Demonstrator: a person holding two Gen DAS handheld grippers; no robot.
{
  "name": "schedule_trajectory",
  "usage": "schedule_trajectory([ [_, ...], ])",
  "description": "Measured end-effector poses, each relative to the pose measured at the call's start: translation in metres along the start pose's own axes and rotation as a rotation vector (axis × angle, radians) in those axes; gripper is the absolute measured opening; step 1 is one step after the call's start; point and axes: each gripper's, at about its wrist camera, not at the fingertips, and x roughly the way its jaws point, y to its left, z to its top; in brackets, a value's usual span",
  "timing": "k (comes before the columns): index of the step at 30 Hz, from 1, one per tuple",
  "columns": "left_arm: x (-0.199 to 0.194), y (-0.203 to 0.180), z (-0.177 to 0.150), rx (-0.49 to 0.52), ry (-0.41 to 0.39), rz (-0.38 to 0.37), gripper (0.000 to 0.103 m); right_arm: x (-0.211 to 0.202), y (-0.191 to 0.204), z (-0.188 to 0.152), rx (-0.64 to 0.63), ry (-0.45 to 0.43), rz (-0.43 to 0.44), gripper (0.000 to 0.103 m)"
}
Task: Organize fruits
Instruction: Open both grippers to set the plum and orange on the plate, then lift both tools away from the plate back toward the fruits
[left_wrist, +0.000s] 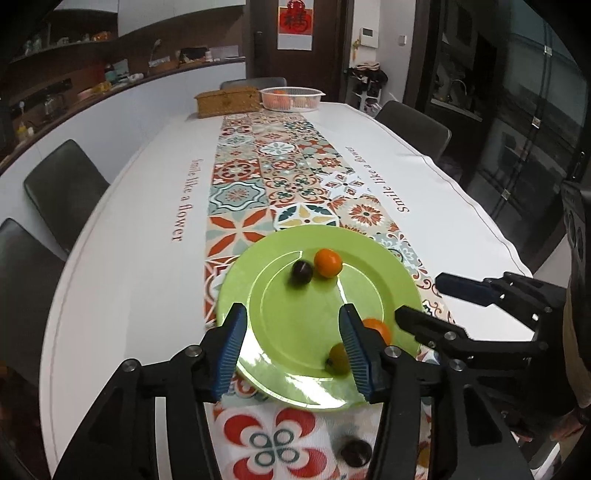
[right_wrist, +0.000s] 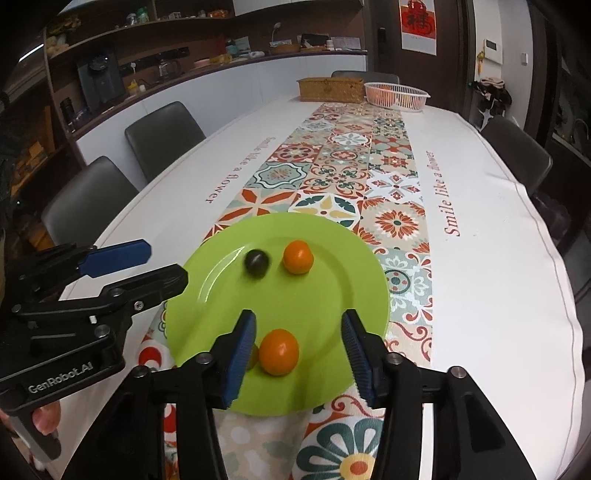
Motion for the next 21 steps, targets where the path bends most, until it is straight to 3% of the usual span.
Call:
schedule_trajectory([
  [11,-0.063,-0.012,-0.021,0.044,-0.075,0.096,0.064,-0.046,0.013,-0.019,0.008,-0.050,0.030,0.058],
  [21,-0.110,-0.020,-0.057,0.032,-0.115,0.089,0.071,-0.091,0.036,-0.053,-0.012,-0.089,0.062,0.062],
])
